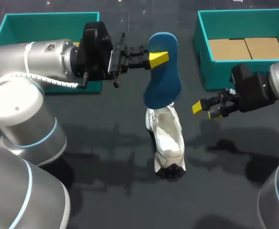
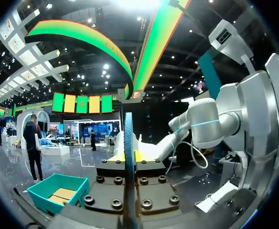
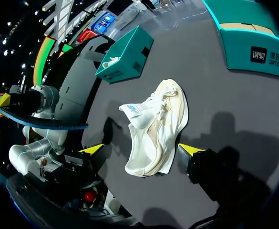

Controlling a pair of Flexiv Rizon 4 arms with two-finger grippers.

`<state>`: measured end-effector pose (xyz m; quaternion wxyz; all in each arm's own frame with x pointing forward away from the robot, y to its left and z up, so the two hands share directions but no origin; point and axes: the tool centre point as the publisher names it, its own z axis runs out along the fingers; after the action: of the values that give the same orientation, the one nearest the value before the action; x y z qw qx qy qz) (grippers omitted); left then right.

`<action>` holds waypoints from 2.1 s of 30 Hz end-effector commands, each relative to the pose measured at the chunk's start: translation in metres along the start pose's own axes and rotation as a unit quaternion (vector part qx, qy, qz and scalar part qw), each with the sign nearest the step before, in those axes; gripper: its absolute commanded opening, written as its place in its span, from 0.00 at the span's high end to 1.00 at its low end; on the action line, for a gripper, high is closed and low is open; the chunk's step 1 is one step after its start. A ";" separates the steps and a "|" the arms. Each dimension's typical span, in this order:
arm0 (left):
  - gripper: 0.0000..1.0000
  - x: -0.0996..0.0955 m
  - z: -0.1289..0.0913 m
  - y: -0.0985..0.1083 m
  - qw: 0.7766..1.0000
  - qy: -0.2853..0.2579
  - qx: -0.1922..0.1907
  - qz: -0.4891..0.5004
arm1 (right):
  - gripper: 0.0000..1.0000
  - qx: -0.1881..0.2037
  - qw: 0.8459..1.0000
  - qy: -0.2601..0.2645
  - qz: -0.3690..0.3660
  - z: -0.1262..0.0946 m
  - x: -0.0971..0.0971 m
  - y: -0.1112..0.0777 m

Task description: Take the shoe out of the shoebox, open the shoe tongue, remove and reinsert the insole, then place the shoe into the shoebox

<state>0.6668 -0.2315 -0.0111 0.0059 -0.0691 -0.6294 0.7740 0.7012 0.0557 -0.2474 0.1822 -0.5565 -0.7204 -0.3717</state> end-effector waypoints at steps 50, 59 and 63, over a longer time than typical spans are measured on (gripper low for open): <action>1.00 -0.029 -0.025 0.067 0.791 0.022 -0.076 0.607 | 0.00 -0.043 0.997 0.059 0.020 -0.028 0.013 0.046; 1.00 -0.029 -0.025 0.067 0.791 0.022 -0.076 0.607 | 0.00 -0.043 0.997 0.059 0.020 -0.028 0.013 0.046; 1.00 -0.028 -0.021 0.080 0.733 0.025 -0.086 0.674 | 0.00 -0.049 0.996 0.075 0.023 -0.028 0.016 0.054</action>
<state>0.7045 -0.2255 -0.0832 -0.4783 -0.4841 -0.5003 0.5353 0.7384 0.0486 -0.2010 0.2131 -0.5552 -0.6743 -0.4378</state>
